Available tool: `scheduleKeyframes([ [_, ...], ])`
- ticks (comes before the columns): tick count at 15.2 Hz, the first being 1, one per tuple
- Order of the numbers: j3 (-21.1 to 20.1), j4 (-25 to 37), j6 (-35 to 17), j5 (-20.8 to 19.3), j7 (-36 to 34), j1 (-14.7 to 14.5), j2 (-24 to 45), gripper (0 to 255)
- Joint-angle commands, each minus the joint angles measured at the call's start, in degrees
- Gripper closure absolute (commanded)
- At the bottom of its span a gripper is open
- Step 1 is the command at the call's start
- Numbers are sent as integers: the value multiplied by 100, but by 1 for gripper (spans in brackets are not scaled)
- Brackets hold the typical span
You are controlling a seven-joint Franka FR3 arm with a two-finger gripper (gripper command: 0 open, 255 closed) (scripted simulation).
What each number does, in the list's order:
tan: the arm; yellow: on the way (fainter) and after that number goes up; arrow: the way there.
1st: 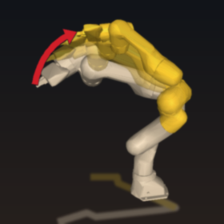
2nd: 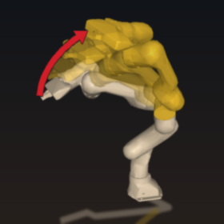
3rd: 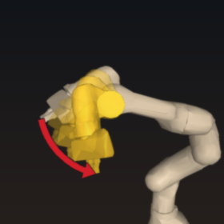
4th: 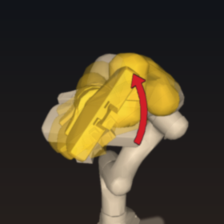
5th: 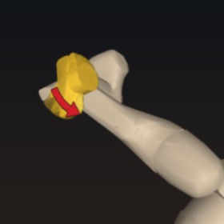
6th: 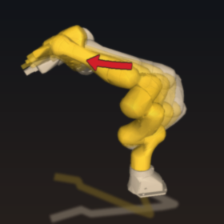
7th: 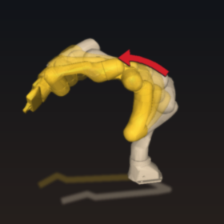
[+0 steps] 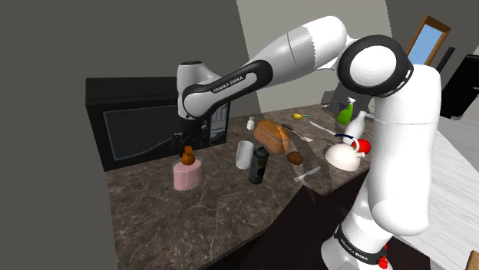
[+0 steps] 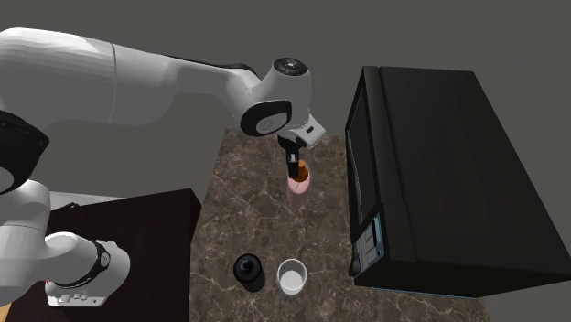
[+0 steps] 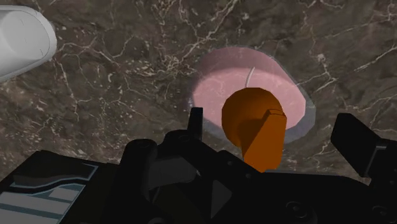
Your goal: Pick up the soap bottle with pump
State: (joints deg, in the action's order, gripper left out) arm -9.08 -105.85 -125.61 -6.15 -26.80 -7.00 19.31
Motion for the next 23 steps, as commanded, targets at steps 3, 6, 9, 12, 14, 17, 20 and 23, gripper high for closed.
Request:
scheduleKeyframes([
  [3, 7, -65, -160, -27, -33, -13, 93, 0],
  [6, 8, -73, -165, -27, -31, -12, 91, 255],
  [9, 8, -75, -167, -27, -32, -12, 92, 255],
  [12, 7, -79, -167, -27, -32, -12, 88, 255],
  [14, 3, -40, -96, -16, -24, -11, 54, 255],
  [17, -9, 46, 98, 14, 1, -4, -56, 255],
  [20, -19, 143, 295, 42, 24, 2, -157, 255],
  [23, -28, 252, 495, 68, 46, 6, -250, 255],
])
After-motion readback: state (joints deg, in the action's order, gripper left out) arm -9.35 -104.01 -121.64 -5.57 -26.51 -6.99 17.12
